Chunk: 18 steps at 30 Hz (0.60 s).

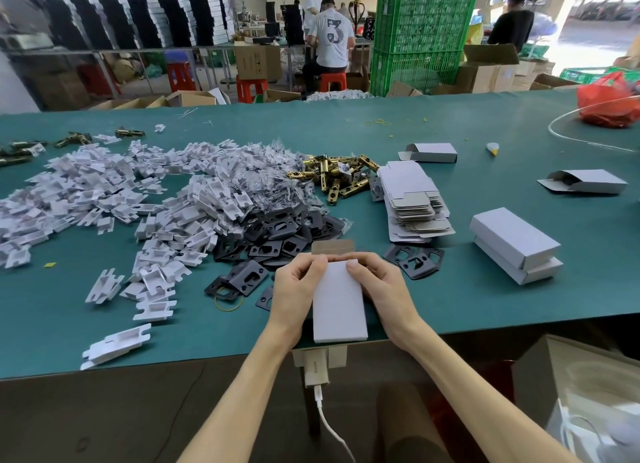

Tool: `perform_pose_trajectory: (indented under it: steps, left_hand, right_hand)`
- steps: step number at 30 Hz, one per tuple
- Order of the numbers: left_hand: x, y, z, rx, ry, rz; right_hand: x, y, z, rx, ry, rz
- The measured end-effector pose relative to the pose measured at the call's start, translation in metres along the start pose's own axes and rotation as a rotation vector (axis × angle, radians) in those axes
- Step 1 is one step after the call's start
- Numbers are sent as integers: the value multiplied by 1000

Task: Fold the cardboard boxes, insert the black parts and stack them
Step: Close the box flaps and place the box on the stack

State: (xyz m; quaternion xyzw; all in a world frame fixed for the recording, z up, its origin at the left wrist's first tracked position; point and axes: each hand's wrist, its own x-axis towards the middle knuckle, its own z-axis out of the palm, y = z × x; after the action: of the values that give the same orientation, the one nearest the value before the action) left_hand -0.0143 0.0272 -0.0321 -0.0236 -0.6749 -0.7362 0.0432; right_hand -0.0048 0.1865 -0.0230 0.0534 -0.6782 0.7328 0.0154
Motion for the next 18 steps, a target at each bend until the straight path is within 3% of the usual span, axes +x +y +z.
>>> perform_pose_trajectory:
  steps: [8, 18]
  left_hand:
    - [1, 2, 0, -74, -22, 100]
    - [1, 2, 2, -52, 64, 55]
  right_hand:
    - [4, 5, -1, 89, 88, 20]
    - [6, 9, -1, -38, 66, -39]
